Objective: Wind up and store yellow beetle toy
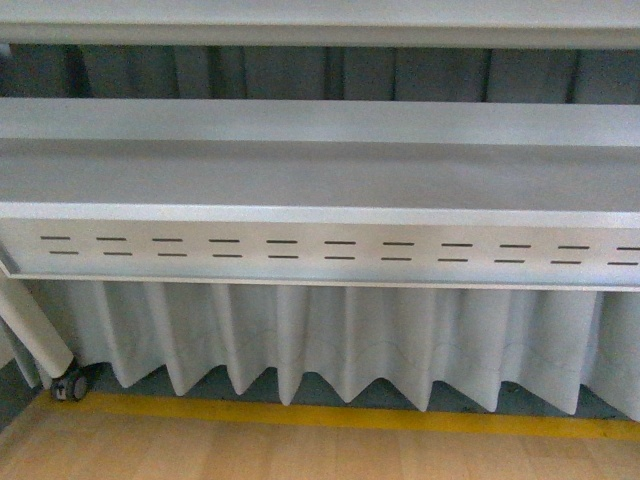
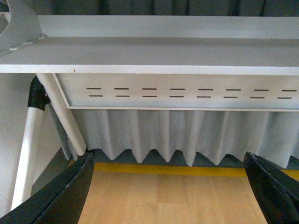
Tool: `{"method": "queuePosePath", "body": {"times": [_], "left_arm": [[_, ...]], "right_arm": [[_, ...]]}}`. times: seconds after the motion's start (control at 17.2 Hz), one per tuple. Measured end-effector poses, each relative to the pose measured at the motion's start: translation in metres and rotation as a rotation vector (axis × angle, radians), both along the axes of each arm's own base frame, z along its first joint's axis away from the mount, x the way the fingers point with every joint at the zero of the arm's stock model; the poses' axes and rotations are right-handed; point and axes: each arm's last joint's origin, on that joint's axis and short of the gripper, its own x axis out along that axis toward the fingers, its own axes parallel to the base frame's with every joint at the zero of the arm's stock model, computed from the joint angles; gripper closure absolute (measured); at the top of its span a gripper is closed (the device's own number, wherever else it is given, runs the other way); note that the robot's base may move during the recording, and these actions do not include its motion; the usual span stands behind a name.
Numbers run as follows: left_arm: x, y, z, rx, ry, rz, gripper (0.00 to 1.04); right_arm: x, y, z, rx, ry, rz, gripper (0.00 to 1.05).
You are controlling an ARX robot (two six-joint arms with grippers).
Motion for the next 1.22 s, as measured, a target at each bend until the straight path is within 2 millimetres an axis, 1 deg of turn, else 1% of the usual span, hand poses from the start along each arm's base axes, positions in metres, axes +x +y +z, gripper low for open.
{"method": "queuePosePath", "body": {"times": [1.22], "left_arm": [[0.0000, 0.0000, 0.0000, 0.000, 0.000, 0.000, 0.07]], "right_arm": [[0.0000, 0.0000, 0.0000, 0.000, 0.000, 0.000, 0.07]]}}
